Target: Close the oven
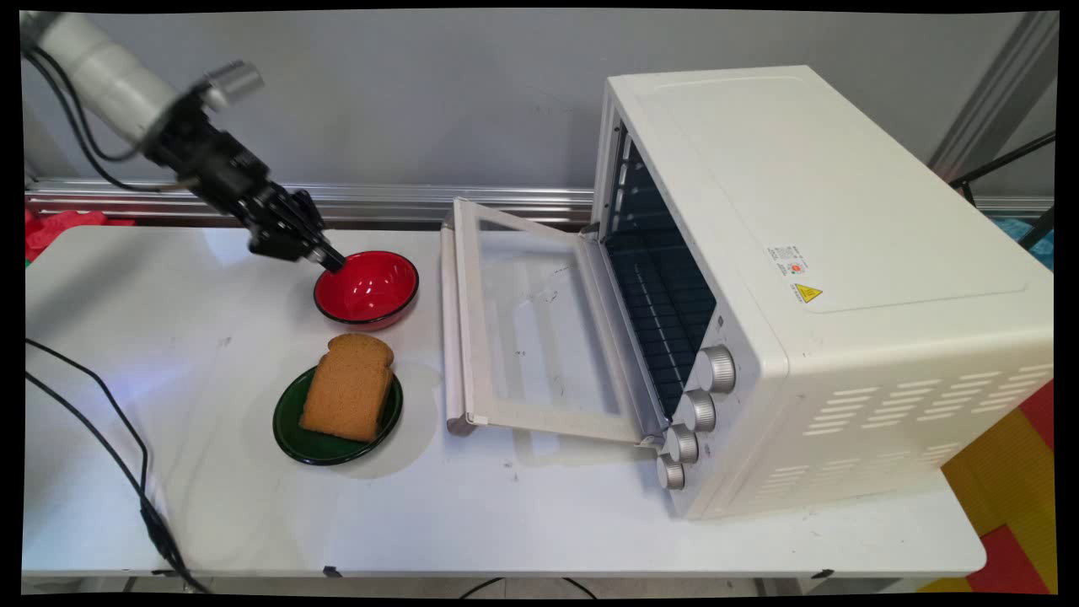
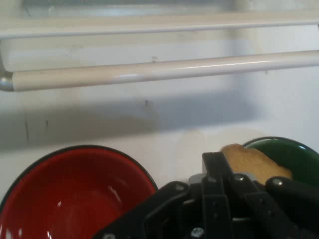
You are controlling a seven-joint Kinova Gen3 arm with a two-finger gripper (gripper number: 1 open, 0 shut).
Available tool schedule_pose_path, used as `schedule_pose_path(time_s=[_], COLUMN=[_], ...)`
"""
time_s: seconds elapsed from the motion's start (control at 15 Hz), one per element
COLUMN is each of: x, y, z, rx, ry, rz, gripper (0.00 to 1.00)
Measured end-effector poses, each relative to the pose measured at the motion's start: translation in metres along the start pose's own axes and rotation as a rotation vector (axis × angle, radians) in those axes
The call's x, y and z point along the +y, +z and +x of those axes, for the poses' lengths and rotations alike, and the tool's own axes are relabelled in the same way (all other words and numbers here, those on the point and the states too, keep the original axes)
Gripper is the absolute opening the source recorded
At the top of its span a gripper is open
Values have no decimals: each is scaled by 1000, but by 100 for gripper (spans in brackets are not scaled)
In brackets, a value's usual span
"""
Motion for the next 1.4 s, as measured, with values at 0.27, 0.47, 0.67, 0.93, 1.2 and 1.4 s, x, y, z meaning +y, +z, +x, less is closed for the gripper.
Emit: schedule_pose_path(time_s=[0.27, 0.47, 0.67, 0.93, 1.2, 1.4], x=[-6, -9, -10, -11, -11, -11], y=[44, 72, 95, 116, 133, 143], z=[-6, -6, -6, -6, -6, -4], rx=[27, 49, 62, 71, 78, 83], ry=[6, 8, 8, 5, -1, -5], rz=[18, 33, 53, 71, 83, 90], gripper=[0, 0, 0, 0, 0, 0])
